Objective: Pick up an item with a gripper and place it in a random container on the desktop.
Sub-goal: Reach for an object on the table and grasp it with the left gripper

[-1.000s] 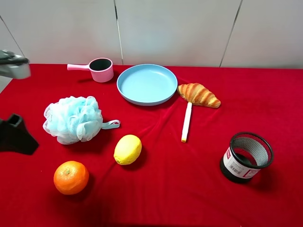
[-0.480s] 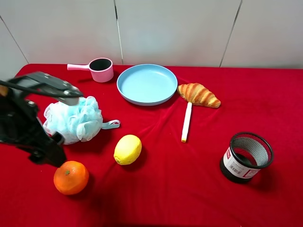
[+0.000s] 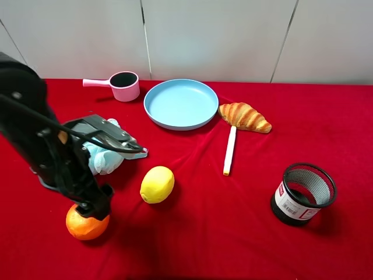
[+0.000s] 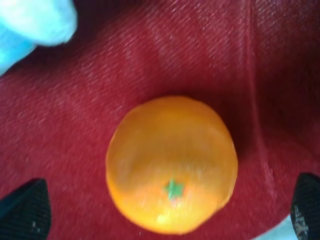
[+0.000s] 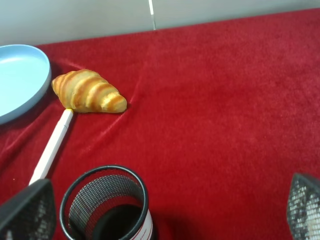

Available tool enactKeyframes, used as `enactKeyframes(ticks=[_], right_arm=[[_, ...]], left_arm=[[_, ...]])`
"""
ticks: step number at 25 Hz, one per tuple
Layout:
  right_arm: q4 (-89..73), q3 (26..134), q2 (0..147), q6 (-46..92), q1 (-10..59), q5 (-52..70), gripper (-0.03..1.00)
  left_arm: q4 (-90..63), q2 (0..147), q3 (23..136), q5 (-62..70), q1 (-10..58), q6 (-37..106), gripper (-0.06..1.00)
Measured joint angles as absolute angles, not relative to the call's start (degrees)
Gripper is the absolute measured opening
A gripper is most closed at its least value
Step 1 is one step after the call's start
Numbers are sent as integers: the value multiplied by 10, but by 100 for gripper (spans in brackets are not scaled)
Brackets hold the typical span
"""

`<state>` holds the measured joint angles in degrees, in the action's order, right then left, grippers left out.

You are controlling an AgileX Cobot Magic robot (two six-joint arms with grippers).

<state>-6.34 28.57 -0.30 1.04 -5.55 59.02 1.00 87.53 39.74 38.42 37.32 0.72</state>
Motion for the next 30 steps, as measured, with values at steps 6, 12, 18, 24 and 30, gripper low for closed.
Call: enactKeyframes(ticks=[6, 12, 18, 24, 30], right_arm=[[-63, 286, -3, 10, -56, 590, 69], [-63, 286, -3, 10, -56, 590, 69], [-63, 286, -3, 10, -56, 590, 69], [-63, 286, -3, 10, -56, 590, 69], [-63, 286, -3, 10, -56, 590, 69]], left_arm=[[11, 931, 398, 349, 379, 10, 95], [11, 966, 398, 325, 379, 21, 94], [12, 996, 398, 323, 394, 27, 94], [12, 1039, 398, 320, 429, 25, 94], [12, 1051, 398, 316, 431, 24, 90]])
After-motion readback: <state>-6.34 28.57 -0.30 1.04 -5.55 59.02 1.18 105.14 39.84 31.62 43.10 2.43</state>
